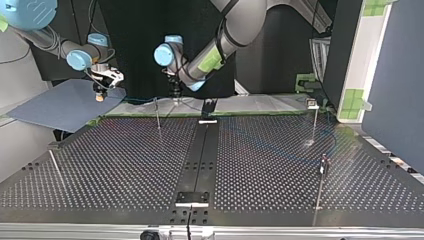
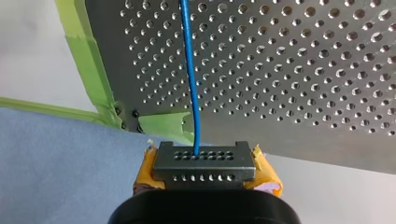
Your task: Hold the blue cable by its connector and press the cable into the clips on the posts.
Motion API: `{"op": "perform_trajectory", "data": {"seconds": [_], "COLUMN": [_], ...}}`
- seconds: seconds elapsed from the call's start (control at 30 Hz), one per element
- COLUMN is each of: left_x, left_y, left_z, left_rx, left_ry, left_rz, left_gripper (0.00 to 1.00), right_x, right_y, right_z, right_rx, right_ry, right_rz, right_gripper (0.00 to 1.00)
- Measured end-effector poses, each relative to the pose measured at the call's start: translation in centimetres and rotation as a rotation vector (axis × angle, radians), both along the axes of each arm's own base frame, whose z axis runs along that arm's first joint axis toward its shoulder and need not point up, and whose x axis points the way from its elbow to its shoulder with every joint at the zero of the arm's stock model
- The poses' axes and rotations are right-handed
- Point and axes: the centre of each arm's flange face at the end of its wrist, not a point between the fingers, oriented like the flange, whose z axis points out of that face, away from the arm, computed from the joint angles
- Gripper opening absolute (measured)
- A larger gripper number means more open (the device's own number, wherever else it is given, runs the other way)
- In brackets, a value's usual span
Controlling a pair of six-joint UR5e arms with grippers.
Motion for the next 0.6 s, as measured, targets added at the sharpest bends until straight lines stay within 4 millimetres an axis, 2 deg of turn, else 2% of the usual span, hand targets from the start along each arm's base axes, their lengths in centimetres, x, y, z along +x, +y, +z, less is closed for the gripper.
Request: {"op": "perform_trajectory", "data": {"seconds": [0.27, 0.5, 0.6], "left_x": [0.7, 0.6, 1.1], "left_y": [-0.2, 1.2, 1.9], "left_z": [0.4, -1.5, -1.9], "left_rx": [-0.005, -0.005, -0.015], "left_ry": [-0.009, -0.001, -0.007], "left_rz": [-0.008, -0.032, -0.039], "left_gripper": [0.41, 0.41, 0.41], "right_x": [-0.1, 0.8, 1.4], "right_y": [-0.1, -0.1, -0.1], "right_z": [0.0, 0.1, 0.1], "right_rx": [-0.002, -0.016, -0.025], "right_ry": [-0.02, -0.042, -0.052], "right_rz": [-0.002, 0.013, 0.036], "right_gripper": [0.0, 0.0, 0.0]}}
